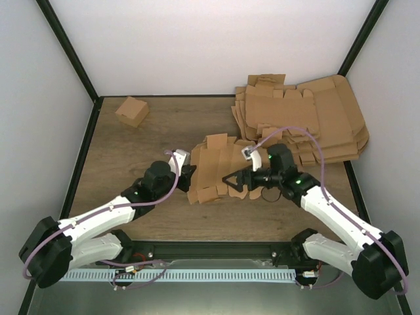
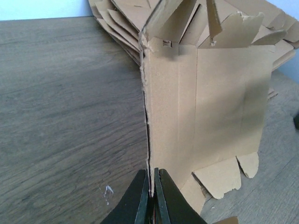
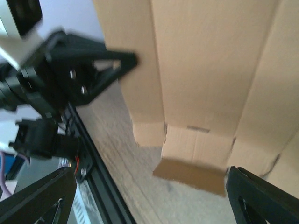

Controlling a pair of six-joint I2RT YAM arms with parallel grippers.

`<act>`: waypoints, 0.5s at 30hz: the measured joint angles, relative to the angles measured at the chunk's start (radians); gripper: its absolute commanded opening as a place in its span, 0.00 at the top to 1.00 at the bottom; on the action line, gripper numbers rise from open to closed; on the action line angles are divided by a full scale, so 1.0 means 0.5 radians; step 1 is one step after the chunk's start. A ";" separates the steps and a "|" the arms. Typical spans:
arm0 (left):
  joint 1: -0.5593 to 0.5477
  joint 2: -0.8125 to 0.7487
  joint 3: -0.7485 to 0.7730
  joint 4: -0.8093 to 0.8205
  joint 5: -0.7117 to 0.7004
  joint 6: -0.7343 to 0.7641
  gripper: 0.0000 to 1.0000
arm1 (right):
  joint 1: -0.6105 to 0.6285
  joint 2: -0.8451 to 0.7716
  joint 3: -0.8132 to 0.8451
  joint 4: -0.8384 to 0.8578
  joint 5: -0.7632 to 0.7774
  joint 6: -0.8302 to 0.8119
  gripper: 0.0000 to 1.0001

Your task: Fold the paper box

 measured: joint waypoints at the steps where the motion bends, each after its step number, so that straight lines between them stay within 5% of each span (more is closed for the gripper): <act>1: 0.000 0.020 0.023 -0.021 0.002 -0.021 0.96 | 0.072 0.008 -0.037 0.020 0.032 0.017 0.12; 7: 0.000 0.033 0.095 -0.089 0.043 -0.135 0.96 | 0.391 0.140 -0.336 0.323 0.175 0.207 0.27; 15: 0.000 0.046 0.172 -0.212 0.124 -0.224 0.96 | 0.494 0.340 -0.539 0.669 0.320 0.380 0.54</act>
